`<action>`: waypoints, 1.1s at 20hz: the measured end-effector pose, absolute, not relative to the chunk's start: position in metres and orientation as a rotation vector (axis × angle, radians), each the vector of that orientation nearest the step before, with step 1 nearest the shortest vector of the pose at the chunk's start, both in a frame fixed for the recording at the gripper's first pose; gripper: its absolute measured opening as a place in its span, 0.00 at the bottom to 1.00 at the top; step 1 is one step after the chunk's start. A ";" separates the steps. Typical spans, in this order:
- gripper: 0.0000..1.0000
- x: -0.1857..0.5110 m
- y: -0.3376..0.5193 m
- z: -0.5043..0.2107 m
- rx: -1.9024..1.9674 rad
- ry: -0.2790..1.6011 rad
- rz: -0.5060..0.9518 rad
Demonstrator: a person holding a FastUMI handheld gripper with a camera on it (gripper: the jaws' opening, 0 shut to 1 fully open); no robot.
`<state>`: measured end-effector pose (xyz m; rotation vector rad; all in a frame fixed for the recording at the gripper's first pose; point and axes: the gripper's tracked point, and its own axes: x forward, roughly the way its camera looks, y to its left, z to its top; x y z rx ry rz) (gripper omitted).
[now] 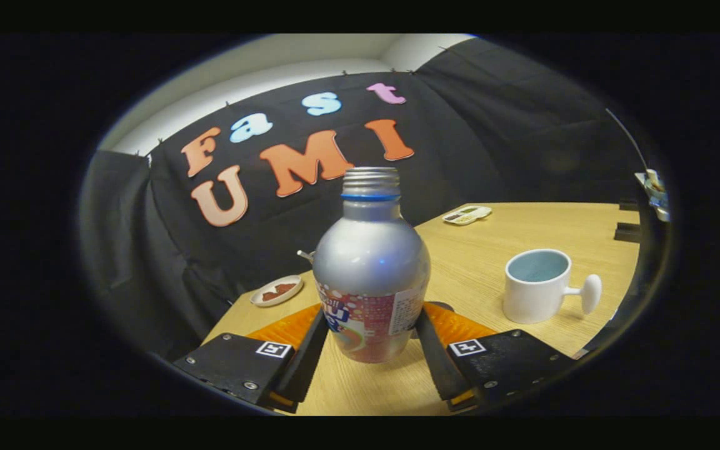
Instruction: Take the bottle from table, then pour the juice into the cup, finally place the bottle on the coaster
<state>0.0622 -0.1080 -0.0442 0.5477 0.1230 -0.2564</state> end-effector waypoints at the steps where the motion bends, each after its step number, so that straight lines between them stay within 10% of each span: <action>1: 0.77 0.063 -0.110 -0.043 0.581 0.117 -0.258; 22: 0.76 0.092 -0.125 -0.048 1.390 0.055 -0.303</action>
